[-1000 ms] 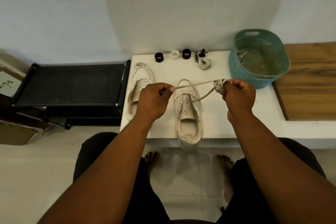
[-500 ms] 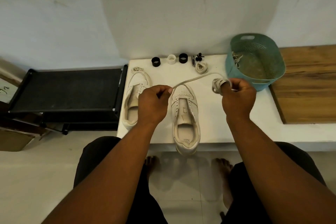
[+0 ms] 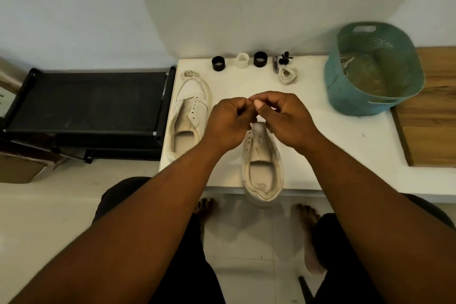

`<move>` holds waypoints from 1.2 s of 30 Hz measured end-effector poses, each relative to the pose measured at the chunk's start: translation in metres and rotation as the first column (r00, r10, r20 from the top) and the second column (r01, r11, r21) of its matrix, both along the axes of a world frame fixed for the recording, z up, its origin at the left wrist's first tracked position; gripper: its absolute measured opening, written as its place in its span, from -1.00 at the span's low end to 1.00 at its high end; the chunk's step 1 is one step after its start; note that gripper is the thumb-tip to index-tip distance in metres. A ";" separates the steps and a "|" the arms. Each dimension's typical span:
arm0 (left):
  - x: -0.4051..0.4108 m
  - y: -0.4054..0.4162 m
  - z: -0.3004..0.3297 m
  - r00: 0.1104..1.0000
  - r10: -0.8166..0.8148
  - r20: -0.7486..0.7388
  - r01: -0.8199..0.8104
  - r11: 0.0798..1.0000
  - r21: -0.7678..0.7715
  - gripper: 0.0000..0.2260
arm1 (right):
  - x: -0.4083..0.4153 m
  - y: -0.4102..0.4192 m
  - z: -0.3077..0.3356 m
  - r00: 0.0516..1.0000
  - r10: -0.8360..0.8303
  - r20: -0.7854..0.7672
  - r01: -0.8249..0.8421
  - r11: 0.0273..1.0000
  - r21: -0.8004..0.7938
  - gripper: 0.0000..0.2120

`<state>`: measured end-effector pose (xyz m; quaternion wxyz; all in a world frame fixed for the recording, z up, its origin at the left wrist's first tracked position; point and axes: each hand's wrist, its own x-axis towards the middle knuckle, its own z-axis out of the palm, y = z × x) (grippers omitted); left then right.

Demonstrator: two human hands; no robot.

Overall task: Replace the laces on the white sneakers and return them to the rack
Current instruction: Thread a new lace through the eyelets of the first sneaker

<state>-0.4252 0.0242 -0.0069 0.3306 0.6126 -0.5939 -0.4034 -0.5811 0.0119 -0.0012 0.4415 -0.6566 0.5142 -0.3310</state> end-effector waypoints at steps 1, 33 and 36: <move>0.003 0.000 -0.003 1.000 -0.008 0.016 0.008 1.000 0.011 -0.73 | -0.001 -0.002 -0.001 0.999 -0.009 -0.032 0.009 1.000 0.001 -0.83; -0.004 0.019 -0.017 0.952 0.166 0.258 -0.174 0.985 0.006 -0.78 | -0.002 -0.010 -0.044 0.871 -0.013 -0.491 0.085 0.988 0.126 -0.91; -0.004 0.020 -0.020 0.957 0.176 0.230 -0.183 0.983 0.010 -0.77 | 0.003 -0.004 -0.049 0.879 -0.056 -0.473 0.096 0.994 0.060 -0.93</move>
